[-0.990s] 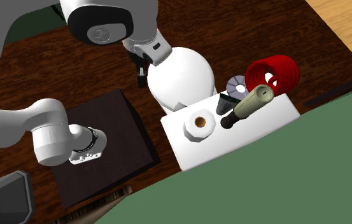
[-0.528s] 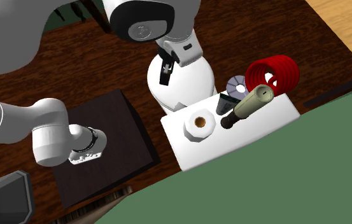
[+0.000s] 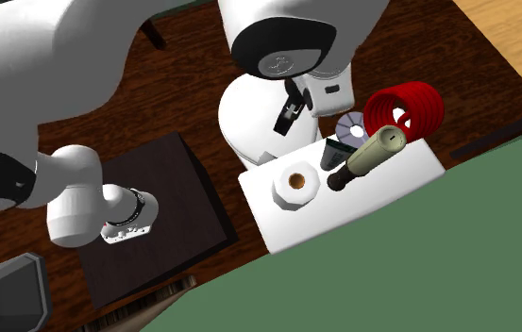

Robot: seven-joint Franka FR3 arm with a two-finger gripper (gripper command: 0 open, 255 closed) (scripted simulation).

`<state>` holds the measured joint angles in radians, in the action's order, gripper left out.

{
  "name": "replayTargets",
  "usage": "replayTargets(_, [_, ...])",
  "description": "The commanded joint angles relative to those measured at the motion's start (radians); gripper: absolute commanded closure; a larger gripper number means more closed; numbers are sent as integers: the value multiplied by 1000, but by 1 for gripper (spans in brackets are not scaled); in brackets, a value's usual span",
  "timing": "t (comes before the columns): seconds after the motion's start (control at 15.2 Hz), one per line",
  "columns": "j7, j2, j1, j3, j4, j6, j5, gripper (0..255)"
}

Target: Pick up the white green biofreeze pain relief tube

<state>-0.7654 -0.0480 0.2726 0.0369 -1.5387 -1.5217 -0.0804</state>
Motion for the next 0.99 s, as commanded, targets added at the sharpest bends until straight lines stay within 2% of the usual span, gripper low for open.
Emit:
replayTargets(0.0, [-53,-65,16,-17,102,26,-4,0])
replayTargets(0.33, [-171,-215,61,-63,339,86,-24,0])
replayTargets(0.4, [-179,-226,64,-66,356,91,-26,0])
replayTargets(0.92, [-169,-181,61,-66,187,-33,-24,0])
